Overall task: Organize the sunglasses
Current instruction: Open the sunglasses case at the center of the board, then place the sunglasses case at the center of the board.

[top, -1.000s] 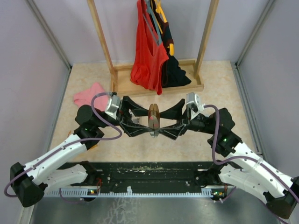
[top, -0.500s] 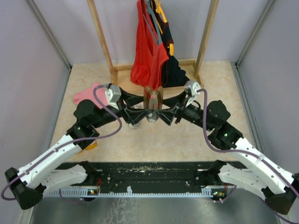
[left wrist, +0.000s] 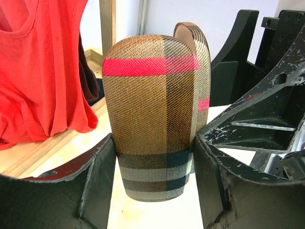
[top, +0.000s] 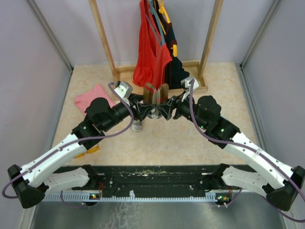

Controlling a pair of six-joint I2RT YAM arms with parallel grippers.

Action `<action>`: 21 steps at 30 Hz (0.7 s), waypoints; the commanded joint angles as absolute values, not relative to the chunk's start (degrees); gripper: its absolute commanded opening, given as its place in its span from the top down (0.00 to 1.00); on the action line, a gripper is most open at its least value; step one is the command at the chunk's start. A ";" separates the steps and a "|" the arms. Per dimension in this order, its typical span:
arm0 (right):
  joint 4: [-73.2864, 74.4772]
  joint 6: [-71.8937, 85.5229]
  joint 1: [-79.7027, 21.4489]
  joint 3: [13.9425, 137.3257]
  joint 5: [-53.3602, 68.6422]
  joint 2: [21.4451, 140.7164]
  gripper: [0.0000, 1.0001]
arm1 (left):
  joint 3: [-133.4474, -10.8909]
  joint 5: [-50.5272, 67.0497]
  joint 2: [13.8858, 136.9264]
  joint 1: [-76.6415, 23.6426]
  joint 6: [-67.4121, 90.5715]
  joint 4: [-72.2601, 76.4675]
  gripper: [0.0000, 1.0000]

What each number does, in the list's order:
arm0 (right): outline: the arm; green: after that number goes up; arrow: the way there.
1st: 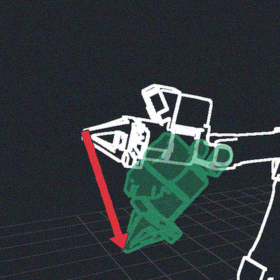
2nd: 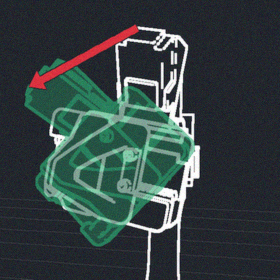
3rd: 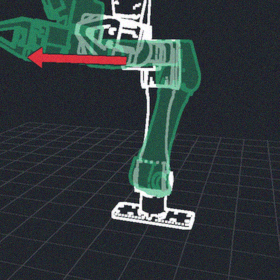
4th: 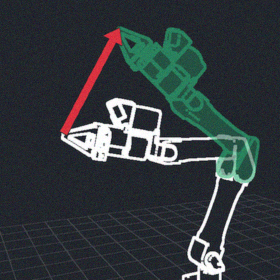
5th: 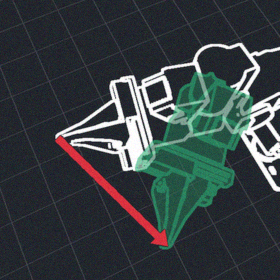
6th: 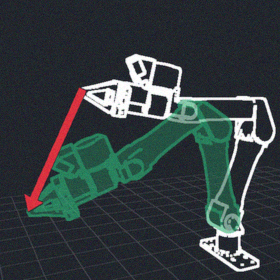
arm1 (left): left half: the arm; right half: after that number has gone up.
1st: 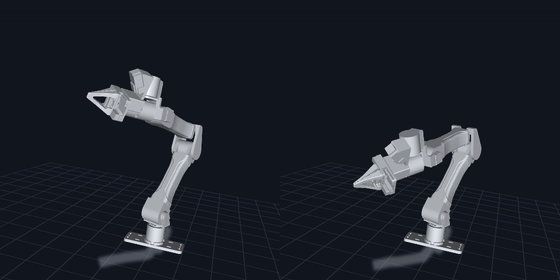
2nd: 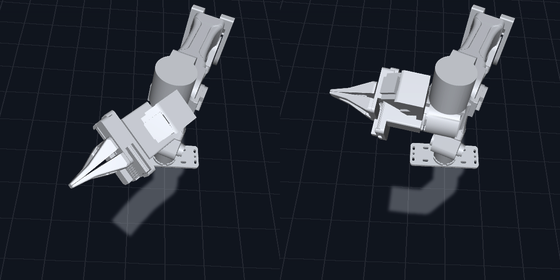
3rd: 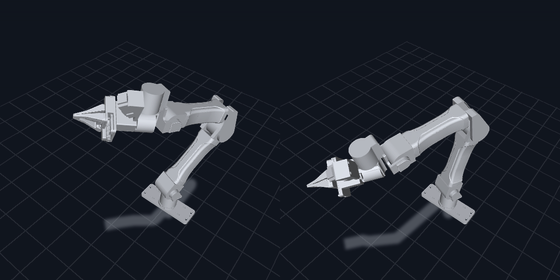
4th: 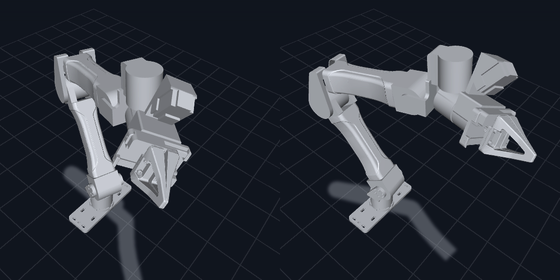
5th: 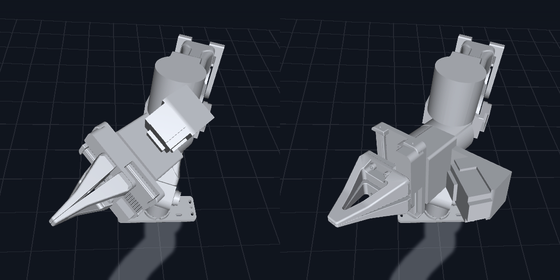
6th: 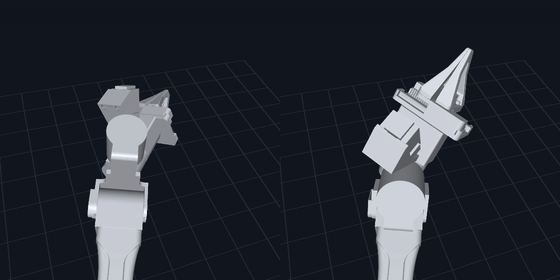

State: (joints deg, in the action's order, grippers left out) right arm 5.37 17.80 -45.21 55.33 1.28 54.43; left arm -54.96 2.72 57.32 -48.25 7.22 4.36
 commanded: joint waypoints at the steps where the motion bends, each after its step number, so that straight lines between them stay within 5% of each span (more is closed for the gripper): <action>1: 2.20 17.81 -44.75 56.77 -2.20 53.49 1.00 | -56.43 0.69 55.23 -48.91 6.60 6.12 0.63; 9: 0.93 14.96 -44.74 53.66 3.95 49.54 1.00 | -54.96 3.47 51.93 -48.94 8.88 7.49 0.02; 14: 3.99 14.24 -44.73 53.25 2.79 48.26 1.00 | -55.20 3.24 51.05 -48.88 9.55 5.68 0.00; 21: 24.82 13.85 -45.01 58.90 -15.44 54.01 1.00 | -54.05 -10.05 45.90 -48.89 10.44 -3.24 0.00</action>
State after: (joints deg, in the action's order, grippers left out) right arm 14.37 14.55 -44.84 53.63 -3.90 50.94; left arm -54.28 -1.21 49.30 -48.66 9.34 2.39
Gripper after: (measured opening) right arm 0.594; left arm 0.998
